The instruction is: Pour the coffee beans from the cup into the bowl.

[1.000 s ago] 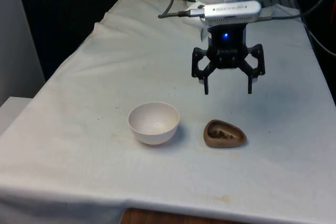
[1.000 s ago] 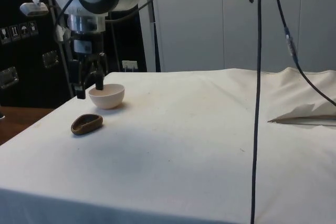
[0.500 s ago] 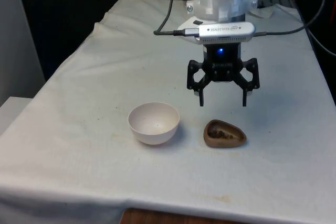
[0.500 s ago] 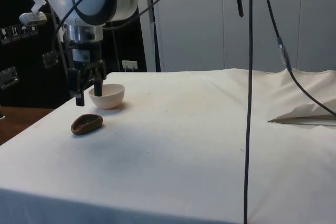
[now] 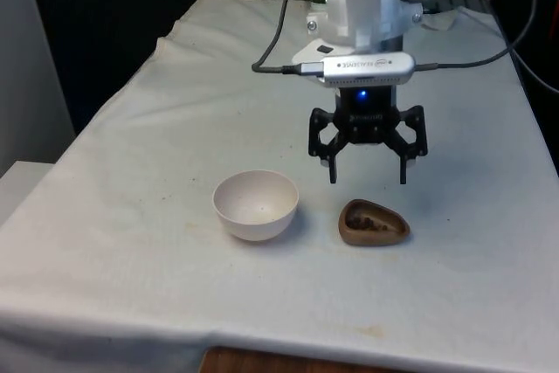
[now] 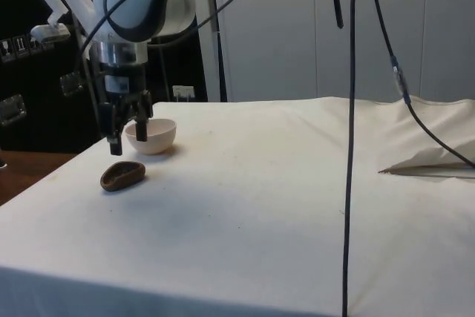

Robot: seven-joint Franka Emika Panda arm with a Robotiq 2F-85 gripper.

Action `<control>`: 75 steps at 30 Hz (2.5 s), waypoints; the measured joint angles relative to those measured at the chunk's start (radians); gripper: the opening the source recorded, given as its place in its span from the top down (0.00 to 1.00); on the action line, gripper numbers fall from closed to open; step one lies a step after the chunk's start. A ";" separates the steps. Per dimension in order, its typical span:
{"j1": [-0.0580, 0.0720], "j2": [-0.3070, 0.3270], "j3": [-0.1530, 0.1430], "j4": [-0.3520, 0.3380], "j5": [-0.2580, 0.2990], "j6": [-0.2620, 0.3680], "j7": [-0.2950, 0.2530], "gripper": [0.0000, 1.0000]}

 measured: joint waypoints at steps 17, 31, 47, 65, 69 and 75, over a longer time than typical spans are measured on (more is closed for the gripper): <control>-0.017 0.048 -0.007 0.042 0.016 0.014 -0.020 0.00; -0.023 0.109 -0.028 0.114 0.016 0.002 -0.035 0.00; -0.012 0.123 -0.049 0.125 -0.014 0.002 -0.029 0.00; 0.020 0.123 -0.053 0.126 -0.104 0.000 0.053 0.00; 0.020 0.123 -0.055 0.126 -0.104 0.000 0.052 0.00; 0.019 0.123 -0.054 0.126 -0.096 0.000 0.053 0.00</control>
